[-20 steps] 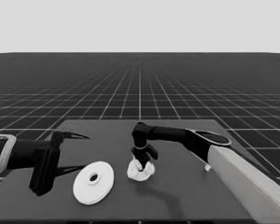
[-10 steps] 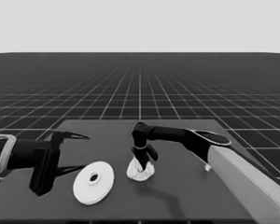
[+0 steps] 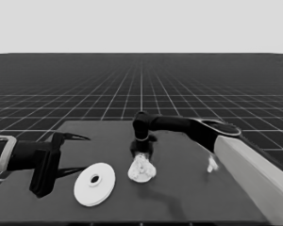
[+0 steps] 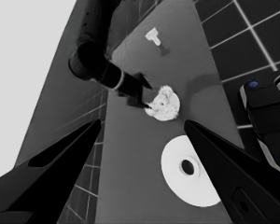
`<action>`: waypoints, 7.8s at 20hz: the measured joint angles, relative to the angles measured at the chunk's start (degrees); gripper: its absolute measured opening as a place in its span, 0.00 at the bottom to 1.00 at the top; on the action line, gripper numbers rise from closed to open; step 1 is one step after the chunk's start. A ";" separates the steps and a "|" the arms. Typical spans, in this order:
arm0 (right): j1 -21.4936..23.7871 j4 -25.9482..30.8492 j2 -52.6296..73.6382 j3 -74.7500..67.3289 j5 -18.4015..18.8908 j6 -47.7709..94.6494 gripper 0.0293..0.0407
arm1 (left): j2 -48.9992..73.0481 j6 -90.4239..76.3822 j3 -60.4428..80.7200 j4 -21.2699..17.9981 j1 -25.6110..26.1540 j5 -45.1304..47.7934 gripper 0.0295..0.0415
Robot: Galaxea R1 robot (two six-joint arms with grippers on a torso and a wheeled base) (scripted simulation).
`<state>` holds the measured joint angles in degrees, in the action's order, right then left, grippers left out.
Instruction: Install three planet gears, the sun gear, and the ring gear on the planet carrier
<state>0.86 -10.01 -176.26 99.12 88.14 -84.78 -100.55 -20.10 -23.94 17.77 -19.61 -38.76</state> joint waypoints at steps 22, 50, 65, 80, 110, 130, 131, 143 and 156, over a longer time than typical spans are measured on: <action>-21.18 -29.96 75.44 -76.94 -20.52 66.66 0.81 | -32.18 93.61 -28.47 -5.60 16.23 -51.02 0.77; -21.18 -29.96 75.46 -76.96 -20.52 66.68 0.81 | -33.43 94.52 -35.36 -8.74 18.64 -48.72 0.44; -21.18 -29.96 75.46 -76.96 -20.53 66.68 0.81 | -75.08 97.91 -73.66 -9.59 17.91 -49.41 0.44; -21.18 -29.96 75.46 -76.96 -20.53 66.68 0.81 | -76.28 94.36 -77.37 -4.35 23.32 -47.70 0.44; -21.18 -29.96 75.46 -76.96 -20.53 66.68 0.81 | -76.20 79.44 -77.45 -4.37 24.08 -47.72 0.44; -21.18 -29.96 75.46 -76.96 -20.53 66.68 0.81 | -76.19 69.44 -77.45 -4.37 24.14 -47.71 0.44; -21.18 -29.96 75.46 -76.96 -20.53 66.68 0.81 | -76.18 68.94 -77.46 -4.37 24.14 -47.71 0.44; -21.18 -29.96 75.46 -76.96 -20.53 66.68 0.81 | -76.20 65.73 -77.44 -4.38 24.08 -47.70 0.75; -21.18 -29.96 75.46 -76.96 -20.53 66.68 0.81 | -75.48 97.42 -74.42 -9.56 17.90 -49.34 0.75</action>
<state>-20.32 -39.97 -100.80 22.16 67.61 -18.10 -176.03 77.32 -98.36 8.21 -1.71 -88.10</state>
